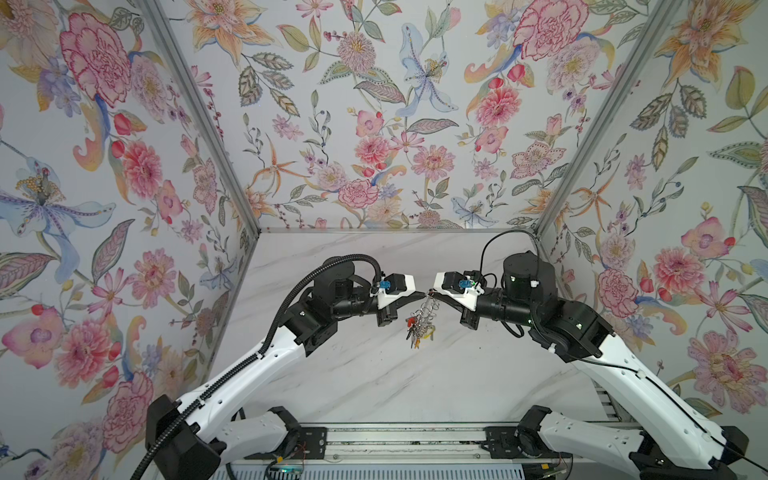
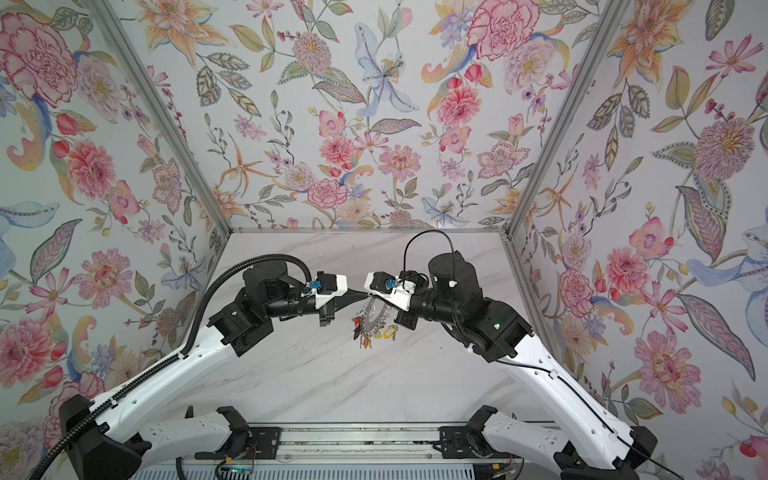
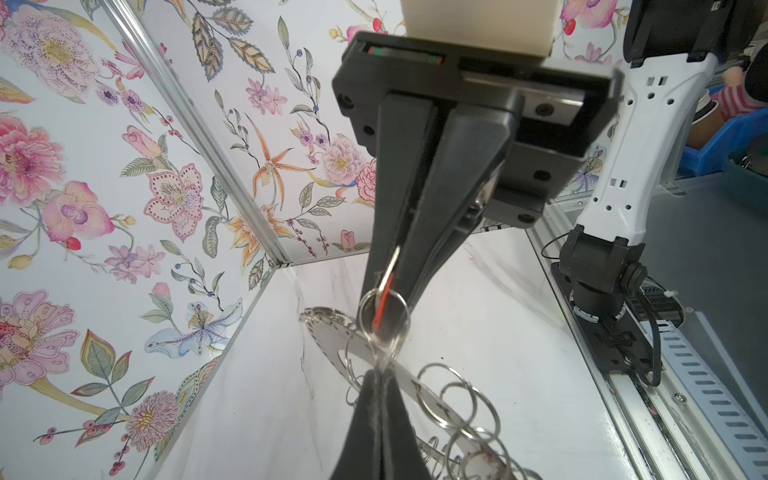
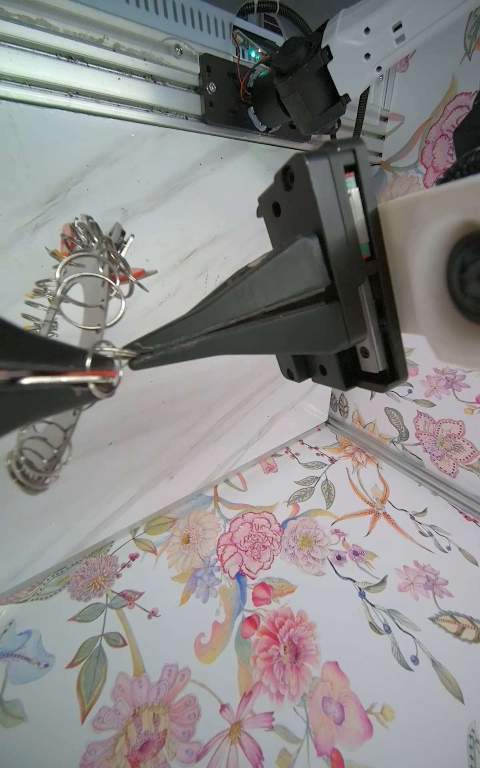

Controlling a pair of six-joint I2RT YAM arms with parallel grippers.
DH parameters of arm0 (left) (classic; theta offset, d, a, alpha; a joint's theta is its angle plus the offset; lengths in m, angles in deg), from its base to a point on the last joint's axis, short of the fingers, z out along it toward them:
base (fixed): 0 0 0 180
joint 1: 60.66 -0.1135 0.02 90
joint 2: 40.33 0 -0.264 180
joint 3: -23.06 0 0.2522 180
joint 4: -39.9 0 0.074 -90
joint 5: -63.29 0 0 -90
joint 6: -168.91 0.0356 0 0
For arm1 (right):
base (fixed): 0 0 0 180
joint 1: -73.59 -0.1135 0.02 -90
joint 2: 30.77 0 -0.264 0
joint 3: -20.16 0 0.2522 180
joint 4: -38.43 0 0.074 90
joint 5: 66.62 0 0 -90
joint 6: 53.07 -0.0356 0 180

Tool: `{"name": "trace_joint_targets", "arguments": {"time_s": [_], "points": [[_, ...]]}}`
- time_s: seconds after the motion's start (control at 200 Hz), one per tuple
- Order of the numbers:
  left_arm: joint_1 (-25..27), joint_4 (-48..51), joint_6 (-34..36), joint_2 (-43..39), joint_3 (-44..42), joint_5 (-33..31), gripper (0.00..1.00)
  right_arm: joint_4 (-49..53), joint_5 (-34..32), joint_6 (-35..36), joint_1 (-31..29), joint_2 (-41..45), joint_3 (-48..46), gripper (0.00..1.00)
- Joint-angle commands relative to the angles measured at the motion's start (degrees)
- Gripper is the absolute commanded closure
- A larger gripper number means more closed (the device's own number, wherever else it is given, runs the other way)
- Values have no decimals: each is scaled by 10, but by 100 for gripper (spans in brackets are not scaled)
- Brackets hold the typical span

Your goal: Remove the keys from the keyring

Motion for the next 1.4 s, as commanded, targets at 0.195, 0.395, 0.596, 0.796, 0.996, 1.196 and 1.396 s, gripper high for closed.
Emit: {"name": "trace_joint_targets", "arguments": {"time_s": [0.195,0.395,0.596,0.796,0.996,1.196,1.396], "points": [[22,172,151,42,86,-63,100,-19,-29,12,-5,-16,32,100],[45,162,174,27,76,-119,100,-16,-39,7,2,-23,39,100],[78,170,201,19,84,-176,100,-12,-28,-5,18,-36,46,100],[103,185,221,20,107,-209,100,0,-39,-6,22,-55,56,100],[108,178,216,22,113,-211,100,6,-47,-13,28,-70,57,100],[100,116,168,7,70,-246,95,3,-29,-39,34,-62,55,100],[72,84,112,-13,43,-257,62,-13,-36,-80,35,-46,32,100]]}}
